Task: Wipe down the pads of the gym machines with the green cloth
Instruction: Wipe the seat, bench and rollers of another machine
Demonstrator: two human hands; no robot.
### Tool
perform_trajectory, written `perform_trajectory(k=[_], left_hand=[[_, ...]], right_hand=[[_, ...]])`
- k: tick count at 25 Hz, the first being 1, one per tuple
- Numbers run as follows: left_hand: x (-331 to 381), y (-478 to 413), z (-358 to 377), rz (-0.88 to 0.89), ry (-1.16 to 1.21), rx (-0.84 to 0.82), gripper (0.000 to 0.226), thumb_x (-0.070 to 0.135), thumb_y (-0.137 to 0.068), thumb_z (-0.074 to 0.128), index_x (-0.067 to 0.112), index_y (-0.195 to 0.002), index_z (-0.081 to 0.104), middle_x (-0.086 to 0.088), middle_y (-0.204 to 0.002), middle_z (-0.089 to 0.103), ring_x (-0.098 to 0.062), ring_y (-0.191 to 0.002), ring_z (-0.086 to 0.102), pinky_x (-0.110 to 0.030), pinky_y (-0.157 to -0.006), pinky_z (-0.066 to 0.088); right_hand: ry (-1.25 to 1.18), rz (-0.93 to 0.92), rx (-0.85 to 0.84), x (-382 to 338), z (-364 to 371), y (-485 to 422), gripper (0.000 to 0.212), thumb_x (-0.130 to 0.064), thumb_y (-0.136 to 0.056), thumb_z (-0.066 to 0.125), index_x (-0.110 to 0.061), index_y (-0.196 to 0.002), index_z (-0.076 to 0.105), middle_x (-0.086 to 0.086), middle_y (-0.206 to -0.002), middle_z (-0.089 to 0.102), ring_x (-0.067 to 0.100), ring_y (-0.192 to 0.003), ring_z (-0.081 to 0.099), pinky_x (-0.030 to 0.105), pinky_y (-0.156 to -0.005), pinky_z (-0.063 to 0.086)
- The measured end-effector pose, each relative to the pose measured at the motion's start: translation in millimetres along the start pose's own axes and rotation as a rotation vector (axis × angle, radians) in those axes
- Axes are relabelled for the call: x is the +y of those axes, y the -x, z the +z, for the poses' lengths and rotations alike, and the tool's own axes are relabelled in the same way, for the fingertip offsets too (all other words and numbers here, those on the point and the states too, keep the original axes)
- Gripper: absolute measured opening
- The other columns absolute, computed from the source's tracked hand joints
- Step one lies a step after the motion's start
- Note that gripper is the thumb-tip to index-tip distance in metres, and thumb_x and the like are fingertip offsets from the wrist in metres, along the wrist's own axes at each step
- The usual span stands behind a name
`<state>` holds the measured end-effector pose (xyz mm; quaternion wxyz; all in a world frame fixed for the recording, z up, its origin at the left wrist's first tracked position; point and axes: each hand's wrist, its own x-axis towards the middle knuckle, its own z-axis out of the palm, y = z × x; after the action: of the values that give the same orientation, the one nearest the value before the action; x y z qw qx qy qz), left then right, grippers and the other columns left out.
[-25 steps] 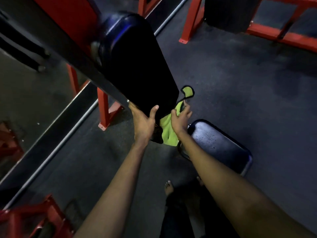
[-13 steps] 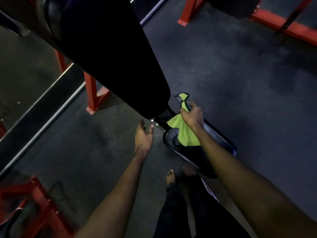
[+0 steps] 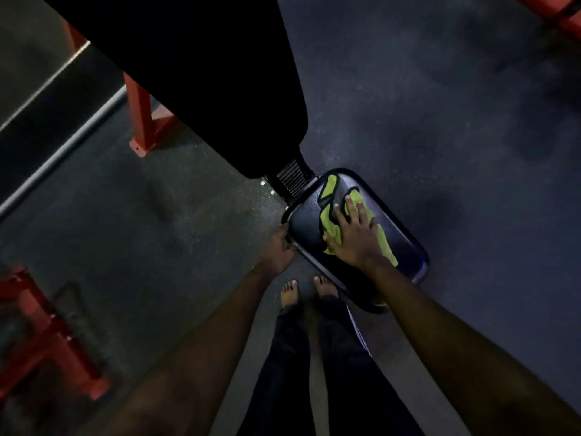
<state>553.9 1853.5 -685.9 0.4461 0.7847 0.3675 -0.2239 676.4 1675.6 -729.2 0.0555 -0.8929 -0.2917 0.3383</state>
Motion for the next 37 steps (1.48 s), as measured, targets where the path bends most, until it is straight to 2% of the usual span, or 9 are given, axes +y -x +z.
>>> perform_trajectory(k=[4,8,15,18,23,27,31,35,37], left_hand=[[-28,-10,36,0.049,-0.028,-0.057,0.072,0.01,-0.1,0.056,0.005,-0.158,0.013,-0.011,-0.167,0.006,-0.02,-0.153,0.009,-0.003,-0.102,0.007],[-51,-11,59,0.105,0.07,0.077,0.081,-0.009,-0.089,0.056,0.008,-0.158,0.018,-0.006,-0.167,0.01,-0.014,-0.151,0.012,-0.001,-0.108,0.013],[-76,-13,77,0.23,-0.057,0.284,0.078,0.002,-0.087,0.056,0.006,-0.158,0.023,-0.009,-0.165,0.022,-0.024,-0.151,0.026,-0.043,-0.12,0.03],[-89,-16,82,0.268,-0.12,0.261,0.083,0.005,-0.089,0.058,0.011,-0.16,0.016,-0.003,-0.167,0.014,-0.021,-0.152,0.023,-0.042,-0.121,0.026],[-94,-16,71,0.272,0.326,0.294,0.072,-0.012,-0.087,0.047,0.018,-0.153,0.041,0.003,-0.158,0.038,-0.005,-0.144,0.033,-0.016,-0.116,0.028],[-104,-35,54,0.101,0.8,0.208,0.052,-0.016,-0.09,0.045,0.021,-0.117,0.072,-0.007,-0.137,0.062,-0.019,-0.126,0.06,-0.031,-0.108,0.047],[-100,-44,27,0.008,0.91,0.078,0.035,-0.002,-0.099,0.041,0.013,-0.11,0.072,-0.005,-0.123,0.07,-0.012,-0.1,0.072,-0.018,-0.079,0.051],[-103,-54,19,0.03,0.899,0.04,0.03,0.029,-0.107,0.039,0.027,-0.118,0.067,-0.005,-0.118,0.072,-0.028,-0.106,0.07,-0.038,-0.094,0.051],[-105,-58,16,0.057,0.86,0.015,0.044,0.045,-0.109,0.027,0.027,-0.134,0.058,-0.003,-0.117,0.07,-0.026,-0.105,0.068,-0.036,-0.092,0.053]], right_hand=[[0.071,-0.028,0.156,3,1,-33,0.083,-0.063,-0.096,0.044,-0.036,-0.163,0.003,0.005,-0.172,0.002,0.04,-0.156,0.002,0.068,-0.118,0.02],[-0.009,0.024,0.208,-6,-24,-79,0.076,-0.058,-0.096,0.049,-0.034,-0.162,0.02,0.007,-0.17,0.014,0.039,-0.155,0.009,0.067,-0.118,0.018],[0.111,-0.173,0.202,-1,14,-18,0.07,-0.054,-0.09,0.051,-0.038,-0.156,0.032,0.003,-0.165,0.026,0.034,-0.151,0.023,0.062,-0.111,0.035],[0.092,-0.174,0.208,-4,14,-29,0.072,-0.054,-0.089,0.055,-0.039,-0.155,0.032,0.005,-0.165,0.027,0.035,-0.15,0.024,0.063,-0.111,0.034],[0.115,-0.113,0.255,-43,2,-76,0.072,-0.05,-0.086,0.057,-0.042,-0.154,0.036,0.005,-0.16,0.034,0.037,-0.141,0.032,0.06,-0.106,0.034],[0.132,-0.177,0.271,-44,19,-44,0.063,-0.047,-0.083,0.055,-0.048,-0.146,0.045,0.003,-0.155,0.039,0.036,-0.137,0.037,0.058,-0.106,0.037],[0.196,-0.206,0.237,-34,56,20,0.064,-0.045,-0.086,0.059,-0.046,-0.148,0.044,0.004,-0.154,0.038,0.034,-0.137,0.034,0.059,-0.106,0.038],[0.155,-0.163,0.266,-58,61,-1,0.063,-0.047,-0.085,0.058,-0.047,-0.147,0.045,0.001,-0.156,0.037,0.033,-0.14,0.032,0.061,-0.108,0.034],[0.155,-0.136,0.281,-76,61,-18,0.064,-0.046,-0.085,0.057,-0.047,-0.148,0.044,0.002,-0.156,0.036,0.033,-0.141,0.031,0.06,-0.108,0.033]])
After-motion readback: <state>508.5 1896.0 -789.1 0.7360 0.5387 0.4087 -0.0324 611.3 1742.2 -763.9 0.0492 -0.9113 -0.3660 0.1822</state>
